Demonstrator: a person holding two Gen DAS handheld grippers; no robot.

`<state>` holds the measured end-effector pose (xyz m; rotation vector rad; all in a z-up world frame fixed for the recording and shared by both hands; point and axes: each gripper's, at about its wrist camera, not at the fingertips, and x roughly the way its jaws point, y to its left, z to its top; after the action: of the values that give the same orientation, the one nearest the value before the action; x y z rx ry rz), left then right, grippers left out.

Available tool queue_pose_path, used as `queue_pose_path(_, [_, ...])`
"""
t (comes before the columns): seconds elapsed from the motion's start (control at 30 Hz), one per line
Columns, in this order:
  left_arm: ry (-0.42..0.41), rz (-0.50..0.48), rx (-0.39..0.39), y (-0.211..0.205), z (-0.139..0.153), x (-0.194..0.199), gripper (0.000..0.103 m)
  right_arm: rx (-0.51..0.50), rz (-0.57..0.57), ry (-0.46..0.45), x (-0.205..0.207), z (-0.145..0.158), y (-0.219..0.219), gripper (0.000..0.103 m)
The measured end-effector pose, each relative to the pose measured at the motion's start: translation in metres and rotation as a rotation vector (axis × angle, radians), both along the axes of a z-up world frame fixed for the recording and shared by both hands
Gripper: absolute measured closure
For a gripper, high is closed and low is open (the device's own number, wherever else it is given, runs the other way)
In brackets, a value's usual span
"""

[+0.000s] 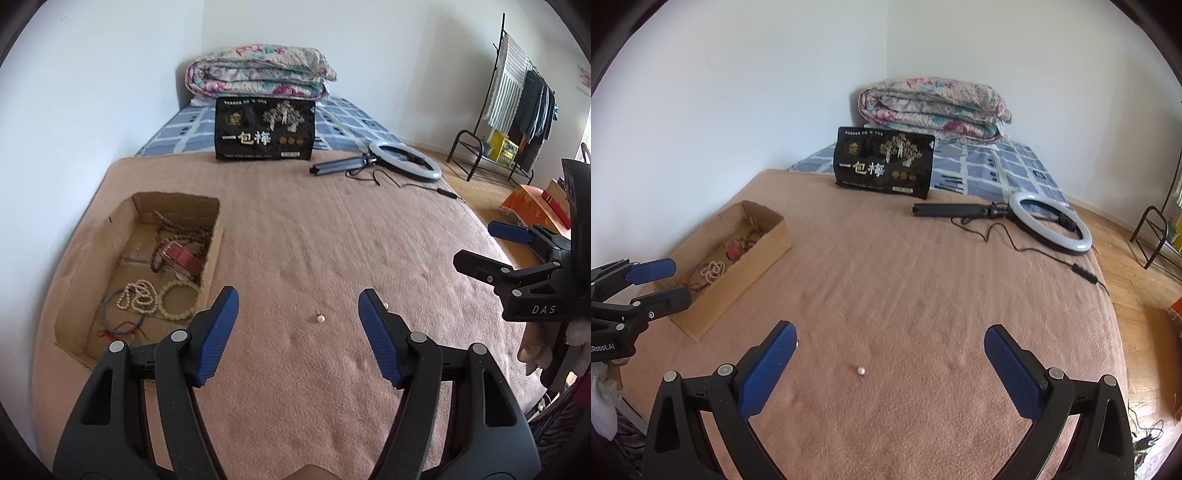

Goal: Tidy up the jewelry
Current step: 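Lower left tool onto a pearl earring and close on it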

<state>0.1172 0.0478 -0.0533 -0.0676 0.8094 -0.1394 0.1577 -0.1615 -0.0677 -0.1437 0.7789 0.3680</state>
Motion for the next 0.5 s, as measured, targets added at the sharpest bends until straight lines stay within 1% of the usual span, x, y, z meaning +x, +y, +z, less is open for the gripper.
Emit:
queue_pose_path(0.03, [0.009, -0.006, 0.002, -0.003, -0.005, 0.002, 0.034, 0.000, 0.001, 0.010, 0.001, -0.006, -0.001, 0.001])
queue_pose_path(0.13, [0.039, -0.028, 0.009, -0.009, -0.018, 0.007, 0.045, -0.003, 0.006, 0.037, 0.002, -0.020, -0.001, 0.004])
queue_pose_path(0.2, [0.059, -0.045, 0.015, -0.015, -0.027, 0.012, 0.048, 0.001, 0.009, 0.068, 0.003, -0.032, -0.002, 0.011])
queue_pose_path(0.23, [0.066, -0.054, 0.019, -0.018, -0.031, 0.013, 0.050, 0.009, 0.009, 0.084, 0.004, -0.037, -0.003, 0.012])
queue_pose_path(0.27, [0.073, -0.062, 0.021, -0.021, -0.035, 0.016, 0.055, 0.017, 0.010, 0.099, 0.005, -0.042, -0.003, 0.014])
queue_pose_path(0.4, [0.108, -0.092, 0.019, -0.029, -0.050, 0.022, 0.059, 0.038, 0.005, 0.137, 0.010, -0.058, -0.004, 0.020])
queue_pose_path(0.47, [0.134, -0.101, 0.016, -0.033, -0.060, 0.028, 0.070, 0.047, 0.009, 0.156, 0.011, -0.065, -0.004, 0.024])
queue_pose_path(0.5, [0.143, -0.101, 0.013, -0.033, -0.063, 0.031, 0.070, 0.051, 0.013, 0.169, 0.011, -0.069, -0.003, 0.027])
